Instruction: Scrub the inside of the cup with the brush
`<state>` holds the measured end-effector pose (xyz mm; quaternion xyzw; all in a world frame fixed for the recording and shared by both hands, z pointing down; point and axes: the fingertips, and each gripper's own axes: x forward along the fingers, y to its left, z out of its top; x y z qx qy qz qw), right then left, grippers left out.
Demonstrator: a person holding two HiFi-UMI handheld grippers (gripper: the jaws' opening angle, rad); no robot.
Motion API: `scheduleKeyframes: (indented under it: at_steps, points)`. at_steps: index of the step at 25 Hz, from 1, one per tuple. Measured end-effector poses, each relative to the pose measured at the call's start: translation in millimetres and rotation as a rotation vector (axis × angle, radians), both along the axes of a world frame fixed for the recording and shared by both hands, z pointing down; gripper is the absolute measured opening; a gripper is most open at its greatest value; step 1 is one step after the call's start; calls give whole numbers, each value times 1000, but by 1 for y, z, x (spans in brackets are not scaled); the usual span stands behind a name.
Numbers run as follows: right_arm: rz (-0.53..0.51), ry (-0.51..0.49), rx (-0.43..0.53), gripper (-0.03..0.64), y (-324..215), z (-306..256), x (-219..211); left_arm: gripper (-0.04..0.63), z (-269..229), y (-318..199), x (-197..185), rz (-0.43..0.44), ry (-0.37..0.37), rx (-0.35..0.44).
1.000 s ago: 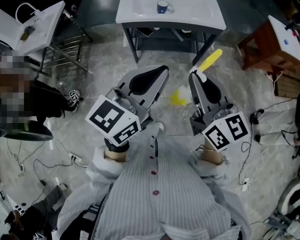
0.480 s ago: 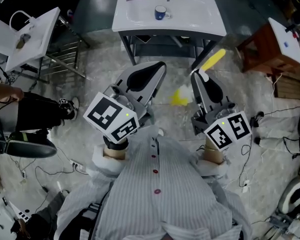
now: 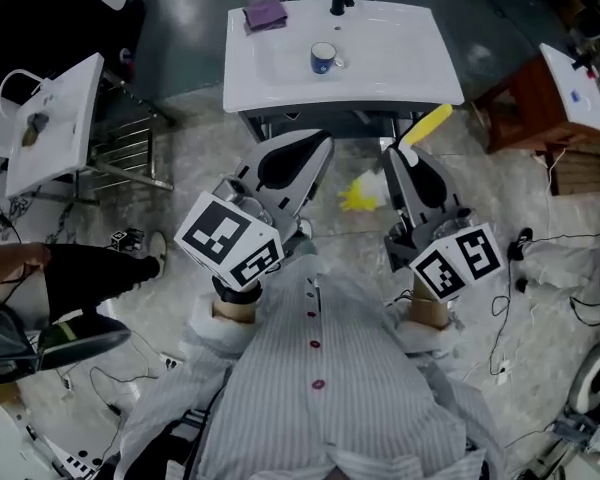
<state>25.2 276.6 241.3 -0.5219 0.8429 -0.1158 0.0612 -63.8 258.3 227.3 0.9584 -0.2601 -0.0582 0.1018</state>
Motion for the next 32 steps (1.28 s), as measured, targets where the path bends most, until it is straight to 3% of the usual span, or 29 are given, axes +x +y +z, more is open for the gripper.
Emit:
scheduleKeyframes:
  at_steps: [7,15,24,32]
  points:
    - [50,5,-1,58,-69,5,-13,8,8,-72,-23,24,-4,-1]
    - [100,16,-21,58,-111,12,-16,8,25,-117,-38,45,-4,-36]
    - [101,7,-33,58,-177,21,10,8,39,-180,-26,5,-6,-60]
    - [62,2,-45,58,-257,25,43,8,39,-255,9,-31,-18,-59]
